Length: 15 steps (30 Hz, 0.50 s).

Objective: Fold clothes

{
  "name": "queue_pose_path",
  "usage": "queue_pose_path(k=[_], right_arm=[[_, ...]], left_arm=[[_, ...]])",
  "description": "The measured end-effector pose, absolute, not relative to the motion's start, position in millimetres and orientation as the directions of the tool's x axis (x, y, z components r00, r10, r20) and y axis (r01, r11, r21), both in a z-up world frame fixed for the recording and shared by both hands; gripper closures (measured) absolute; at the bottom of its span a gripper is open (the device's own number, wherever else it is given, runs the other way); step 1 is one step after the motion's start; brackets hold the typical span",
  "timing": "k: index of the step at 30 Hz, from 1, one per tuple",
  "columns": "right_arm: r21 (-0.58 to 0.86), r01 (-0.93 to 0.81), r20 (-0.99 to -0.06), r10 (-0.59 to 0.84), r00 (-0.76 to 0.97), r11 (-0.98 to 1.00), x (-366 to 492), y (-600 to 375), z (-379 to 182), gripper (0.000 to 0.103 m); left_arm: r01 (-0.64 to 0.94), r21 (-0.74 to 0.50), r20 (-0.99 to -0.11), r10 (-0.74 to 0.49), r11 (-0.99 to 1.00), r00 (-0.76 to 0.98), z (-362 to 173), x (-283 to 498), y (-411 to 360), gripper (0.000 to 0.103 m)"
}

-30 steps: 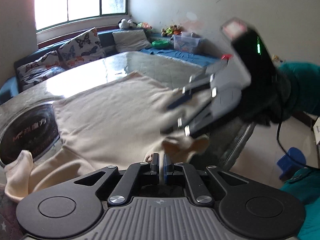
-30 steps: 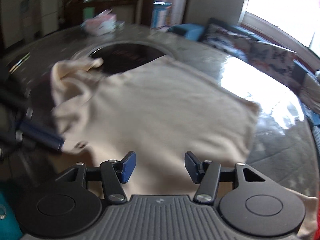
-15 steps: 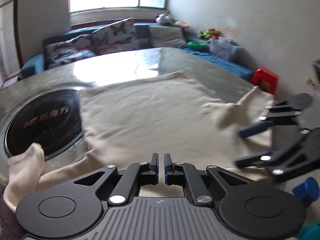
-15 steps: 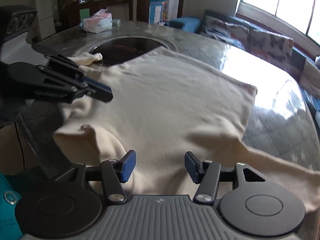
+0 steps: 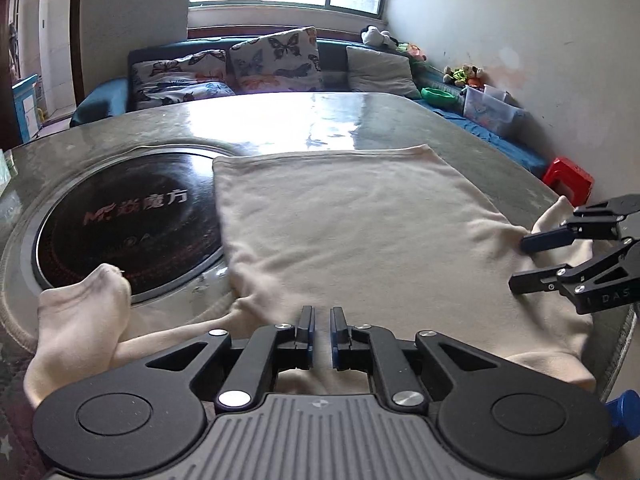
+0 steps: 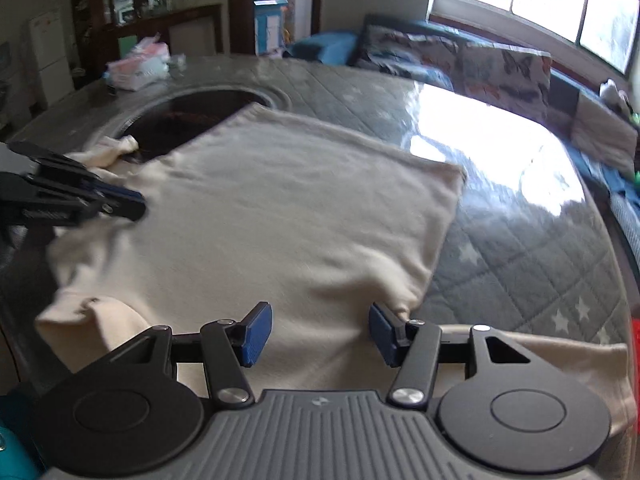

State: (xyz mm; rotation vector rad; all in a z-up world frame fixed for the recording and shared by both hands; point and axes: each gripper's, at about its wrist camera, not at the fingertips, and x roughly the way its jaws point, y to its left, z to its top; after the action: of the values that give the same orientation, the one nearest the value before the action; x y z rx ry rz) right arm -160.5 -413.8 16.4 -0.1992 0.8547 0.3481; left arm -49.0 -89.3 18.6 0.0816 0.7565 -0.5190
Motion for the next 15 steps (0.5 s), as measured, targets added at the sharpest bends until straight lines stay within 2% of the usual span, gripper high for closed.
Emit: queue_pose_path(k=[6, 15], right_arm=[[-0.03, -0.392, -0.748, 0.239, 0.619, 0.92, -146.1, -415.3, 28.0, 0.048], [-0.016, -0.292, -0.755, 0.18, 0.631, 0.956, -70.3, -423.5, 24.1, 0.048]], left_arm=[[0.468, -0.118, -0.673, -0.417, 0.876, 0.611, 19.1, -46.8, -84.9, 0.092], [0.467, -0.127, -0.665, -0.424, 0.875, 0.615, 17.5, -45.9, -81.4, 0.092]])
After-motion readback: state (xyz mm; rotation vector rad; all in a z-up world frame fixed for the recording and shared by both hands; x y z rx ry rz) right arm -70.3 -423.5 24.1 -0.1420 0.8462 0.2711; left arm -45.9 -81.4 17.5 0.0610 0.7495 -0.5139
